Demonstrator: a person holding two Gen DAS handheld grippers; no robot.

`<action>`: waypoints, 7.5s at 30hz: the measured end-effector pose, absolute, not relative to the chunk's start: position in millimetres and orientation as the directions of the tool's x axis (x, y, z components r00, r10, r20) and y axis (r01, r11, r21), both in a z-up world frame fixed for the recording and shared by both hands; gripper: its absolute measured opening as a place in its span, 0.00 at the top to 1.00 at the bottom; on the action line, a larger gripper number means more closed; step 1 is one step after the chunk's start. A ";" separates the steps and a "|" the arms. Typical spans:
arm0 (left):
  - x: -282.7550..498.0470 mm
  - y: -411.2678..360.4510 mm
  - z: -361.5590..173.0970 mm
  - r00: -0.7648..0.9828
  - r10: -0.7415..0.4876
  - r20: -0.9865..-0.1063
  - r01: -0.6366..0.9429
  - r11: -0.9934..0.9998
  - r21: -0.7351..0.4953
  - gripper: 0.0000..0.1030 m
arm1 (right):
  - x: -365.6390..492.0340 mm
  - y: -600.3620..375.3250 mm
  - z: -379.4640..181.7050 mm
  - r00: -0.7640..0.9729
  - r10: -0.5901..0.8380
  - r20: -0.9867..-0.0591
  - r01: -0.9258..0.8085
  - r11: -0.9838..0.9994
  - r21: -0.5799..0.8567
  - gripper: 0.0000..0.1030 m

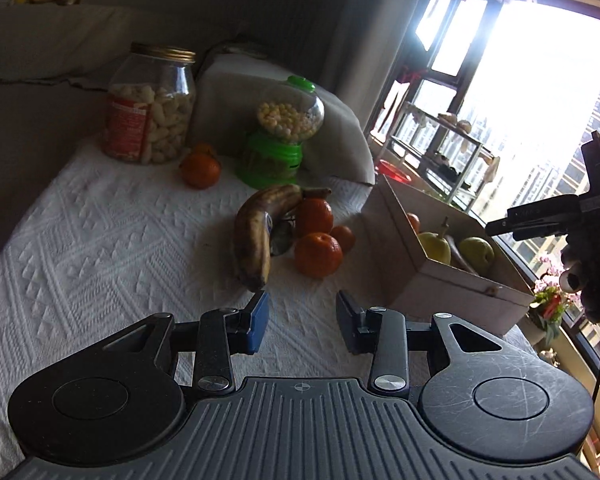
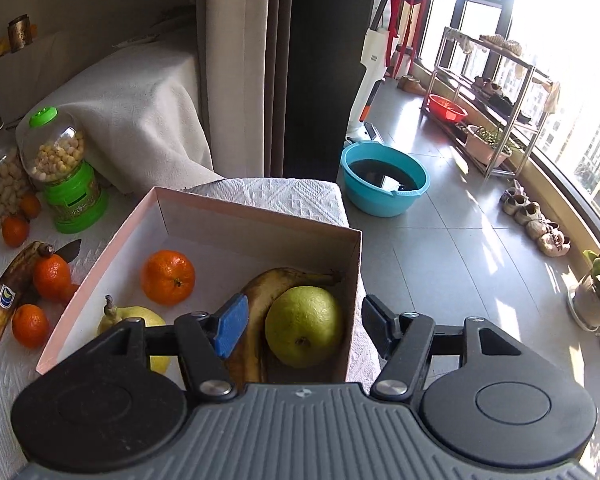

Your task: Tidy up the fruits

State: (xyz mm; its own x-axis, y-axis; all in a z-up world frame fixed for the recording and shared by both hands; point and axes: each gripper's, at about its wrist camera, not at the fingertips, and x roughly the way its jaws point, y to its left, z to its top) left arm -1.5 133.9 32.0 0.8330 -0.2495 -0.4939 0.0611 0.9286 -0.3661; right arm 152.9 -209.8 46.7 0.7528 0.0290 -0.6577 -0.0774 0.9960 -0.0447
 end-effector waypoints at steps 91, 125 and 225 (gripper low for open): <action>-126.5 253.9 37.8 0.843 -0.065 -0.534 -0.136 0.935 -0.329 0.61 | -49.4 26.1 -38.4 0.797 0.373 -0.475 -0.496 0.853 -0.161 0.32; -33.3 206.0 -1.7 0.805 -0.197 -0.560 0.094 0.974 -0.208 0.61 | -32.2 -34.5 -35.5 0.839 0.380 -0.390 -0.398 0.917 0.039 0.15; 76.7 93.4 74.6 0.750 -0.319 -0.579 0.310 0.943 -0.117 0.57 | -11.6 -71.7 -26.3 0.833 0.347 -0.431 -0.413 0.909 -0.065 0.10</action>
